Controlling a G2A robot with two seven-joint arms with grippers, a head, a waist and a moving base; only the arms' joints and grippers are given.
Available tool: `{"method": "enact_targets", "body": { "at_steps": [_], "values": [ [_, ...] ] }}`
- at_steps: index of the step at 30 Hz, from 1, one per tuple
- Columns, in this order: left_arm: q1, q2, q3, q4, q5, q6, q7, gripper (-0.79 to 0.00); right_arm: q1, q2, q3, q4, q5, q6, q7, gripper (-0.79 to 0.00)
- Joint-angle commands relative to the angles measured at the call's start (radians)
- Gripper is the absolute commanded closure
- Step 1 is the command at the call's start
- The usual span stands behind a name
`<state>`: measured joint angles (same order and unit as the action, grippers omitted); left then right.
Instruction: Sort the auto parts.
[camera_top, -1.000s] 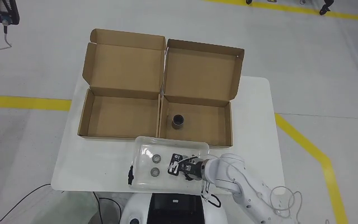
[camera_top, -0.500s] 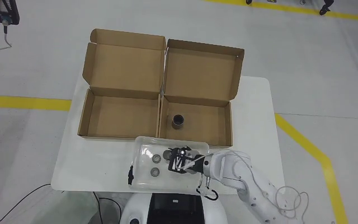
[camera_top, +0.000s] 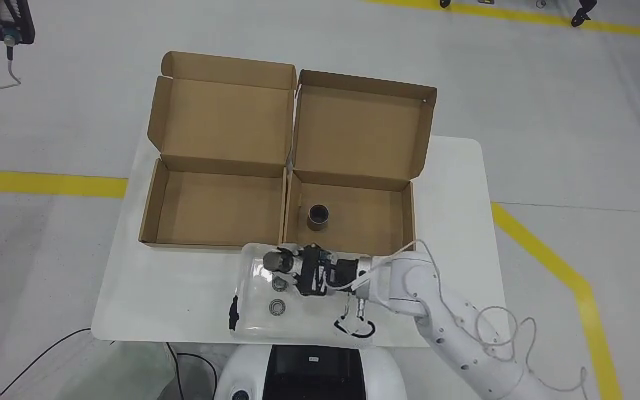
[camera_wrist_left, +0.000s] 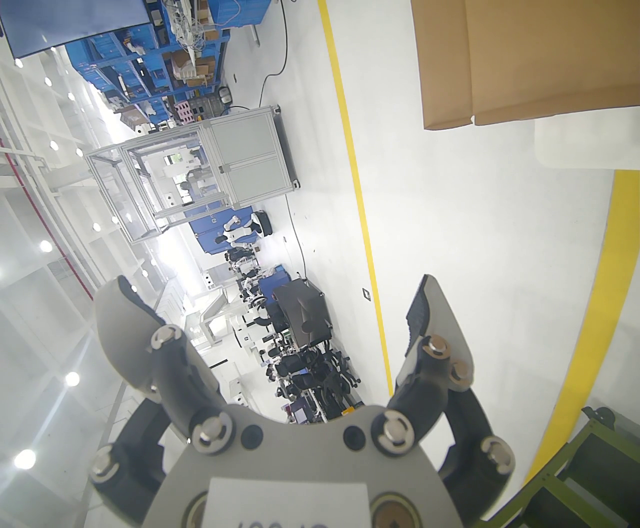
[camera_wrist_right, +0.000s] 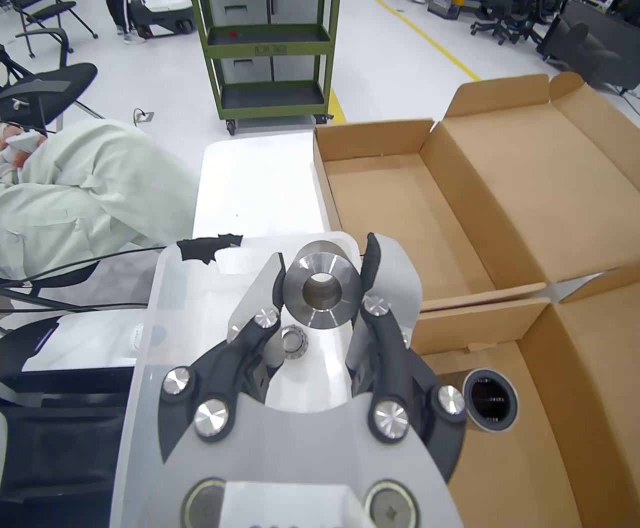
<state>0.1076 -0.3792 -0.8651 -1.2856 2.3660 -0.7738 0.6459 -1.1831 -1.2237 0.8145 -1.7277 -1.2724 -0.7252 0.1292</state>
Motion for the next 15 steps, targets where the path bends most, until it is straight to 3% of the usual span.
{"method": "enact_targets", "body": {
  "at_steps": [1,8,15],
  "values": [
    [0.000,0.000,0.000,0.000,0.000,0.000,0.000,-0.785,0.011,-0.004,-0.006,0.009,0.003,0.000,-0.028,0.000],
    [0.000,0.000,0.000,0.000,0.000,0.000,0.000,-0.785,0.044,-0.010,-0.001,0.025,0.010,-0.027,-0.148,0.000],
    [0.000,0.000,0.000,0.000,0.000,0.000,0.000,-0.785,0.102,-0.018,0.017,0.009,0.036,-0.015,-0.151,0.000]
  ]
}}
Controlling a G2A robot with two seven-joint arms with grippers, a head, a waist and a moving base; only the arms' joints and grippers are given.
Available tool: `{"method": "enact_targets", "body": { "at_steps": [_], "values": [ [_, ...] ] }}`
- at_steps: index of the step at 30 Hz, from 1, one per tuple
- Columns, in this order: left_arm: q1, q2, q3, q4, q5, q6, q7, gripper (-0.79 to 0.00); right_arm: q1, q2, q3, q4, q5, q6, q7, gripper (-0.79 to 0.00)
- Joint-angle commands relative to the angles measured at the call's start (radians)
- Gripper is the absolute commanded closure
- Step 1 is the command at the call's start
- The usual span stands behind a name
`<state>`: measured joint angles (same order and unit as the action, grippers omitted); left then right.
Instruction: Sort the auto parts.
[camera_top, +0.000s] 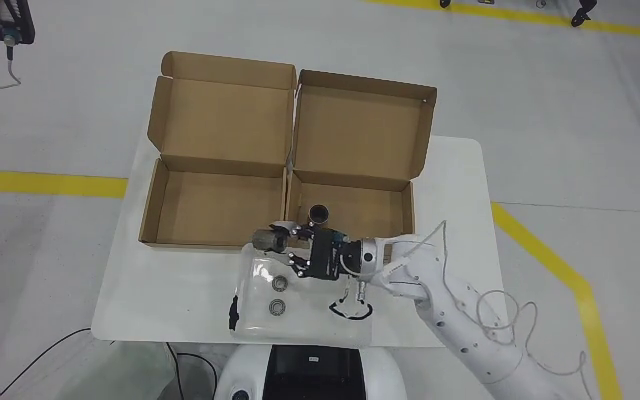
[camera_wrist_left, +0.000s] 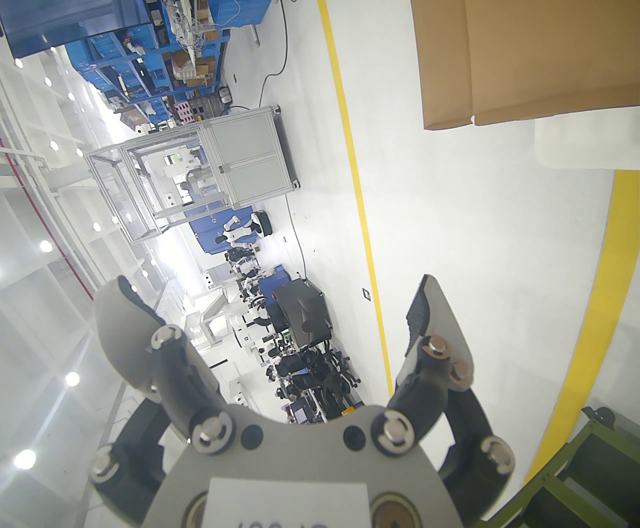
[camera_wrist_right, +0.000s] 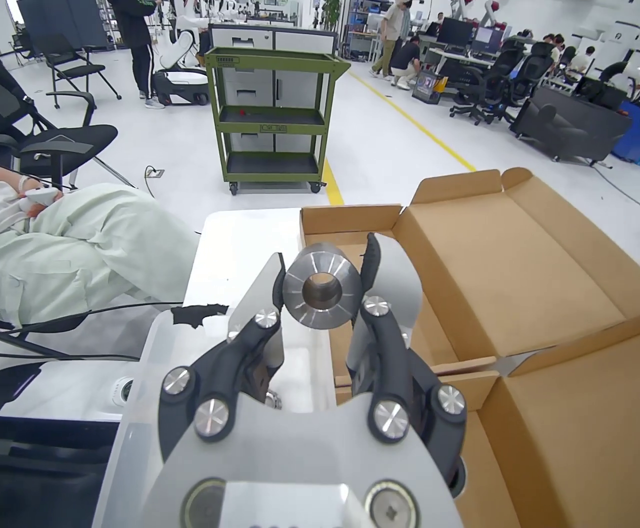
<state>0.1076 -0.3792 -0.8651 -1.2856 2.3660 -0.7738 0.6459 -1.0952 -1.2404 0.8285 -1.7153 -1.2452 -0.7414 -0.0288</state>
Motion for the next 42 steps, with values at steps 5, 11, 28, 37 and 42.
{"method": "enact_targets", "body": {
  "at_steps": [5,11,28,37,42],
  "values": [
    [0.000,0.000,0.000,0.000,0.000,0.000,0.000,-0.785,0.067,-0.008,0.017,-0.048,0.041,0.007,0.050,0.000],
    [0.000,0.000,0.000,0.000,0.000,0.000,0.000,-0.785,0.106,-0.012,0.039,-0.110,0.076,0.027,0.109,0.000],
    [0.000,0.000,0.000,0.000,0.000,0.000,0.000,-0.785,0.188,-0.022,0.086,-0.203,0.170,0.041,0.181,0.000],
    [0.000,0.000,0.000,0.000,0.000,0.000,0.000,-0.785,0.189,-0.024,0.100,-0.198,0.183,0.051,0.184,0.000],
    [0.000,0.000,0.000,0.000,0.000,0.000,0.000,-0.785,0.171,-0.020,0.111,-0.183,0.190,0.037,0.196,0.000]
  ]
}}
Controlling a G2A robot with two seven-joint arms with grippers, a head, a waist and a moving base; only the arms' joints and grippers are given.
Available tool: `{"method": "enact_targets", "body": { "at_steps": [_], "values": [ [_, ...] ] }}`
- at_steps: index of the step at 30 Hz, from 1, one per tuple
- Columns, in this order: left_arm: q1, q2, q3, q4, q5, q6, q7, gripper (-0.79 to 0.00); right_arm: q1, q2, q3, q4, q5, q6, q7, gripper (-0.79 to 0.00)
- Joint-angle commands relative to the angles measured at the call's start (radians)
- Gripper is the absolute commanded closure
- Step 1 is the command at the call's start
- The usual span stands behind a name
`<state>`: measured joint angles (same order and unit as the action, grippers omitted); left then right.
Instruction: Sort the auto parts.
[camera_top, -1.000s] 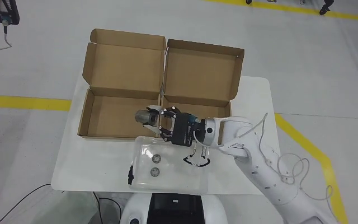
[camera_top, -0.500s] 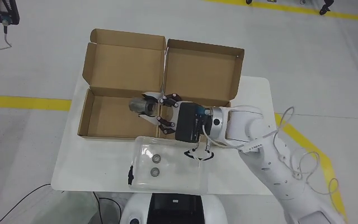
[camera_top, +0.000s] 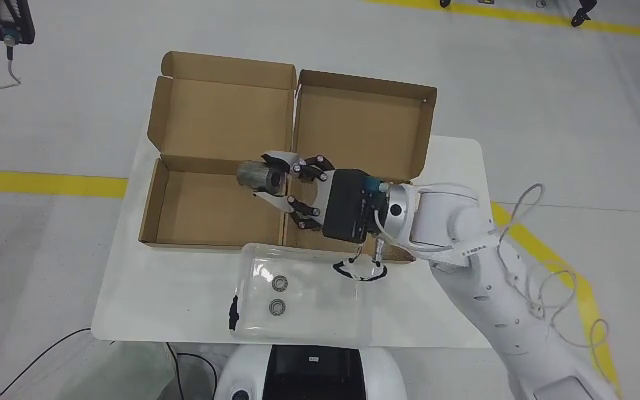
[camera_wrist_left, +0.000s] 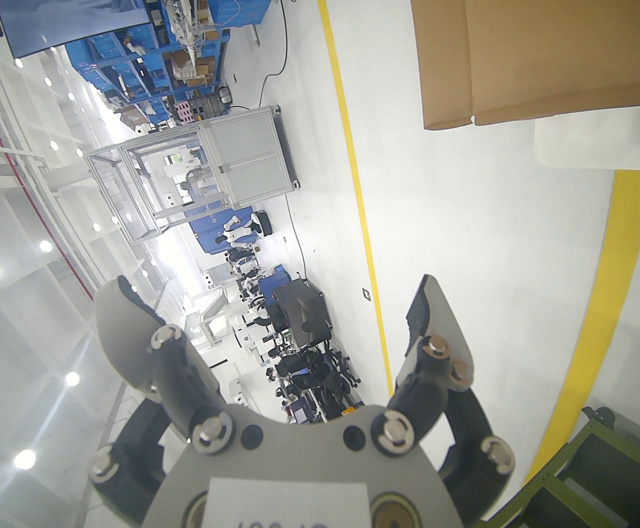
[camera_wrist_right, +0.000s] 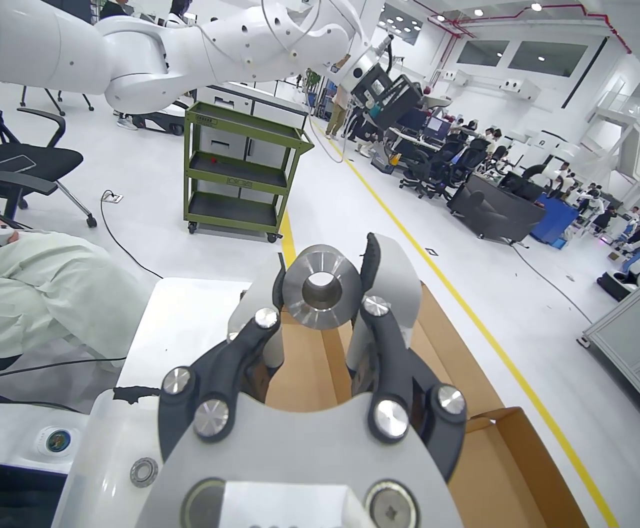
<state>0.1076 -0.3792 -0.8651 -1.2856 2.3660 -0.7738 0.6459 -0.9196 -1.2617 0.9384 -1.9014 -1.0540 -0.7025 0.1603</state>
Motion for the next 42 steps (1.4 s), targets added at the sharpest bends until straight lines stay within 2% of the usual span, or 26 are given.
{"method": "enact_targets", "body": {
  "at_steps": [1,10,22,27,36,42],
  "values": [
    [0.000,0.000,0.000,0.000,0.000,0.000,0.000,-0.785,-0.010,0.002,0.002,0.005,-0.004,-0.002,0.017,0.000],
    [0.000,0.000,0.000,0.000,0.000,0.000,0.000,-0.785,-0.081,0.007,-0.019,-0.005,-0.067,0.051,0.092,0.000],
    [0.000,0.000,0.000,0.000,0.000,0.000,0.000,-0.785,-0.117,0.006,-0.061,0.083,-0.084,0.099,0.231,0.000],
    [0.000,0.000,0.000,0.000,0.000,0.000,0.000,-0.785,-0.147,0.009,-0.057,0.093,-0.099,0.176,0.327,0.000],
    [0.000,0.000,0.000,0.000,0.000,0.000,0.000,-0.785,-0.203,0.027,0.028,0.077,-0.111,0.284,0.499,0.000],
    [0.000,0.000,0.000,0.000,0.000,0.000,0.000,-0.785,-0.196,0.031,0.046,0.108,-0.152,0.350,0.644,0.000]
  ]
}}
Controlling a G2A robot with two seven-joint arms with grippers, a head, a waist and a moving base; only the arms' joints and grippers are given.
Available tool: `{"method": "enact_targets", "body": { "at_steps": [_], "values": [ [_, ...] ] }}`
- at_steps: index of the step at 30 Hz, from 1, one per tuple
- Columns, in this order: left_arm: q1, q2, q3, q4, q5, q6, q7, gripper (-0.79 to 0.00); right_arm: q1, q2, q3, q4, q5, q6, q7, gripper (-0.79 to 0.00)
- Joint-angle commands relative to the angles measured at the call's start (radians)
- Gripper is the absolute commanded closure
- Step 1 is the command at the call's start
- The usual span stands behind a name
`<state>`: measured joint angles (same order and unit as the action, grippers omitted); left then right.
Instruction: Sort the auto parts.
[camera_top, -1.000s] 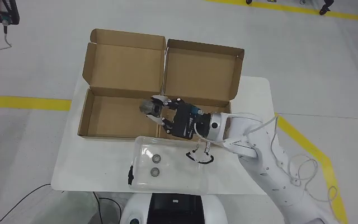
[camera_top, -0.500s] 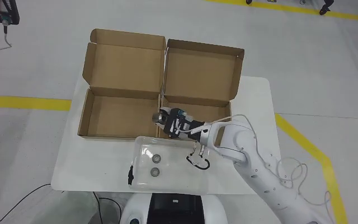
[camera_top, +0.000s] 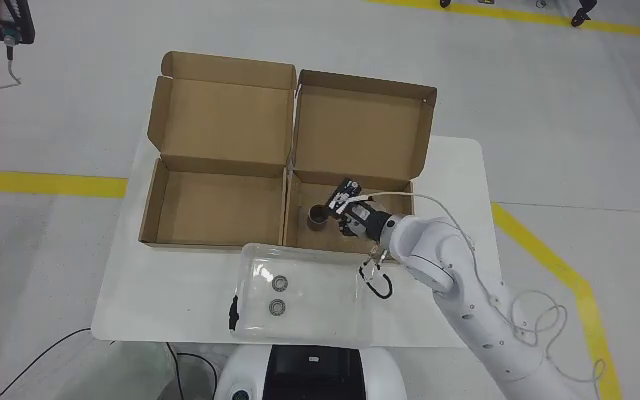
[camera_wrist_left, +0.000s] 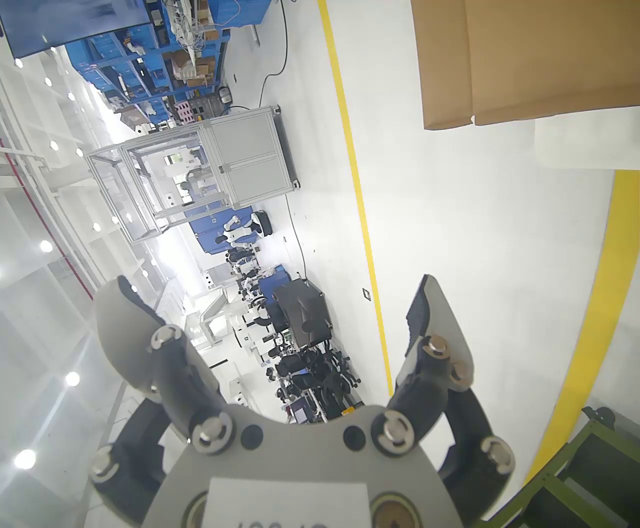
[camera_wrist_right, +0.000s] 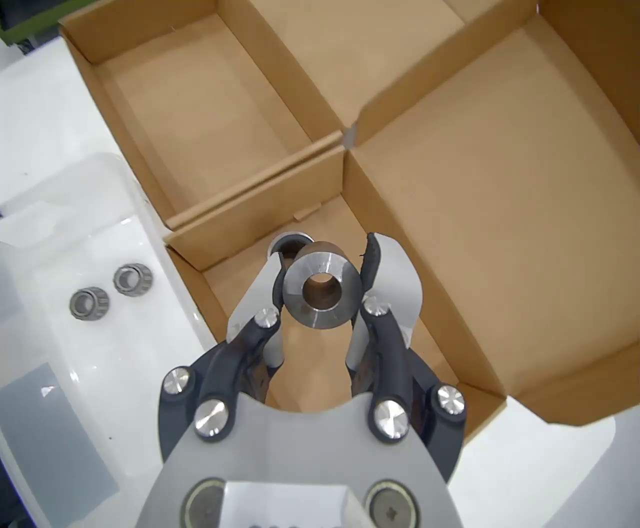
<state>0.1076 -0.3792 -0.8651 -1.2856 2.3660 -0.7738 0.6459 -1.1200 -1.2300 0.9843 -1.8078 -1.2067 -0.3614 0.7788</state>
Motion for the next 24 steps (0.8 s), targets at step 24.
{"method": "enact_targets", "body": {
  "at_steps": [24],
  "values": [
    [0.000,0.000,0.000,0.000,0.000,0.000,0.000,-0.785,0.158,-0.055,-0.134,0.339,0.078,0.071,0.074,0.000]
  ]
}}
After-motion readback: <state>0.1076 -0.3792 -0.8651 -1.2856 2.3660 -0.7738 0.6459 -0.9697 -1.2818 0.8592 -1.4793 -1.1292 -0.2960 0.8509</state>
